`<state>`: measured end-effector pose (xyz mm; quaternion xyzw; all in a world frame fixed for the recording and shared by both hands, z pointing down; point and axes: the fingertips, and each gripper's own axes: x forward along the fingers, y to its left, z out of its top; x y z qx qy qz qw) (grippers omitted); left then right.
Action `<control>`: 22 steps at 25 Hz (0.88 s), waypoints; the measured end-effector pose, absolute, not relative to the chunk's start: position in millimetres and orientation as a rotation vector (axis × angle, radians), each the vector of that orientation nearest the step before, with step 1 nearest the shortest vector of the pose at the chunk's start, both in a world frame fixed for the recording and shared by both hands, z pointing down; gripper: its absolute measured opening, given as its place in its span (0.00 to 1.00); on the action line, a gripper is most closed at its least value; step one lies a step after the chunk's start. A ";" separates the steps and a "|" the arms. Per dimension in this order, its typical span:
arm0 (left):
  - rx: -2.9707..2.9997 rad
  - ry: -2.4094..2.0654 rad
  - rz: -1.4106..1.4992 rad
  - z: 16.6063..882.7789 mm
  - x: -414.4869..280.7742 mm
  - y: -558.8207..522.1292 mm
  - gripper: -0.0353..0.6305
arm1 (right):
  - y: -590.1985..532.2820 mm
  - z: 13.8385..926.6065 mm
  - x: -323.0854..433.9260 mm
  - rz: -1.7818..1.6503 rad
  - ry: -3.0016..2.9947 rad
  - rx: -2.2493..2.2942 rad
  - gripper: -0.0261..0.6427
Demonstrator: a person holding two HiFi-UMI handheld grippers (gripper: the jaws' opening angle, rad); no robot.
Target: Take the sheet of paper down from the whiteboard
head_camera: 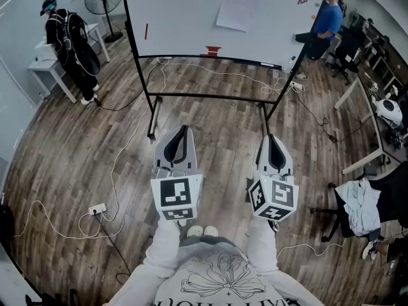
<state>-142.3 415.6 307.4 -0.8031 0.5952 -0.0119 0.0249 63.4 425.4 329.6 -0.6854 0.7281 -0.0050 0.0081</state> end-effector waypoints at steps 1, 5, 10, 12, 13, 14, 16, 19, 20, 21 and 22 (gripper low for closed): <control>-2.484 1.839 -0.039 308.0 -143.0 413.0 0.06 | 422.8 329.9 62.1 -0.015 2.276 -2.142 0.05; -2.482 1.837 -0.043 310.1 -145.7 404.5 0.06 | 414.6 330.8 59.8 -0.012 2.272 -2.143 0.05; -2.480 1.838 -0.050 312.7 -142.4 396.5 0.06 | 407.3 333.7 63.5 -0.020 2.271 -2.140 0.05; -2.479 1.837 -0.061 313.8 -139.9 392.5 0.06 | 403.4 335.0 65.8 -0.028 2.271 -2.136 0.05; -2.477 1.837 -0.067 314.4 -138.6 389.7 0.06 | 400.5 335.7 67.1 -0.033 2.272 -2.133 0.05; -2.474 1.840 -0.071 314.8 -137.5 386.5 0.06 | 397.1 336.2 68.6 -0.036 2.274 -2.129 0.05; -2.466 1.851 -0.072 315.6 -135.9 379.8 0.06 | 390.3 336.1 71.9 -0.032 2.281 -2.119 0.05; -2.449 1.877 -0.069 316.2 -132.9 372.0 0.06 | 381.7 334.8 78.2 -0.020 2.291 -2.106 0.05; -2.443 1.886 -0.068 316.7 -131.5 370.0 0.06 | 378.9 335.4 80.4 -0.018 2.297 -2.101 0.05; -2.438 1.895 -0.067 317.8 -129.6 368.4 0.06 | 376.3 336.7 82.6 -0.019 2.305 -2.096 0.05; -2.436 1.901 -0.066 319.2 -127.3 367.3 0.06 | 374.0 338.5 84.7 -0.022 2.313 -2.090 0.05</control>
